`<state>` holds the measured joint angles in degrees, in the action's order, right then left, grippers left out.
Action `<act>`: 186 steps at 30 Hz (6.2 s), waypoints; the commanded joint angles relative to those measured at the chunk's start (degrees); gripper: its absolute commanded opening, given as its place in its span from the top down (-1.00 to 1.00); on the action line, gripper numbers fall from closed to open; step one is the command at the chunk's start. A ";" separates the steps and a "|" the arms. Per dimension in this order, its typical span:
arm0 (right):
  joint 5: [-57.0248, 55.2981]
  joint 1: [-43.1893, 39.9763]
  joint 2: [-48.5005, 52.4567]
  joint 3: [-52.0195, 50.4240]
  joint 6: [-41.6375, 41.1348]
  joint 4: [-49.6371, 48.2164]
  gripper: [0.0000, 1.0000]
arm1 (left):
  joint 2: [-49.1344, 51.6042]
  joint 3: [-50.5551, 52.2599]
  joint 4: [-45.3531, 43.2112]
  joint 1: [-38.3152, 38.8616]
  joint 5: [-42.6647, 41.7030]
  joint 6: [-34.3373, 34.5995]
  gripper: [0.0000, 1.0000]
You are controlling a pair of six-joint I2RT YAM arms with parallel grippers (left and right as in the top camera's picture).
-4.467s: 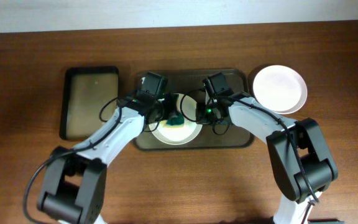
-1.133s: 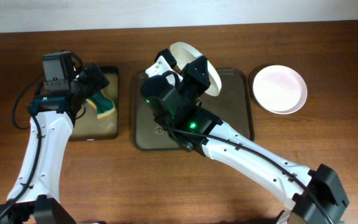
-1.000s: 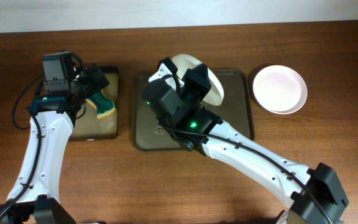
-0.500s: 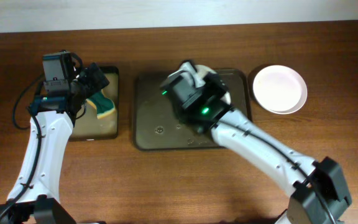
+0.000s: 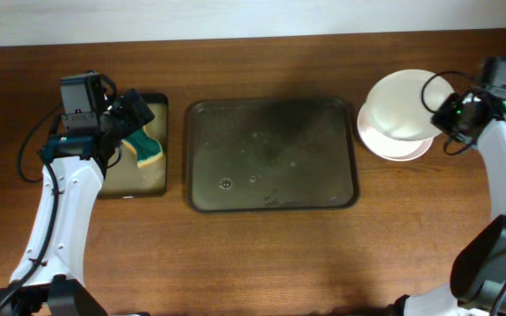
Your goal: Clean dirty plates on tray and stack at the side
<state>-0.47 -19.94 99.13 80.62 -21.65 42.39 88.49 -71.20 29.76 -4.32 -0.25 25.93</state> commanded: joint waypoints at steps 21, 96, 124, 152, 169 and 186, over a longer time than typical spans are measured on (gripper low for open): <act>9.92 -0.63 -4.11 -0.70 -0.92 9.99 -0.97 | 0.00 -0.31 -0.11 -0.39 -0.46 -0.35 -0.99; 11.78 21.07 -98.95 -80.30 14.38 -48.22 -0.97 | 0.00 -0.31 -0.11 -0.39 -0.46 -0.35 -0.99; -0.85 21.97 -98.95 -80.30 24.41 -37.77 -0.97 | 0.00 -0.31 -0.11 -0.39 -0.46 -0.35 -0.99; -0.85 21.97 -98.95 -80.30 24.41 -37.77 -0.97 | -8.07 0.22 7.50 -0.33 0.44 -0.37 -0.99; -0.85 21.97 -98.95 -80.30 24.41 -37.77 -0.97 | -75.14 42.56 0.94 4.81 0.00 -14.78 -0.99; -0.85 21.97 -98.95 -80.30 24.41 -37.77 -0.97 | -88.21 70.71 -30.58 4.66 0.68 -24.48 -0.99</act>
<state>-0.64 1.54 0.58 0.69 2.81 4.32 0.89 -2.83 -0.78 0.43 -0.23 2.57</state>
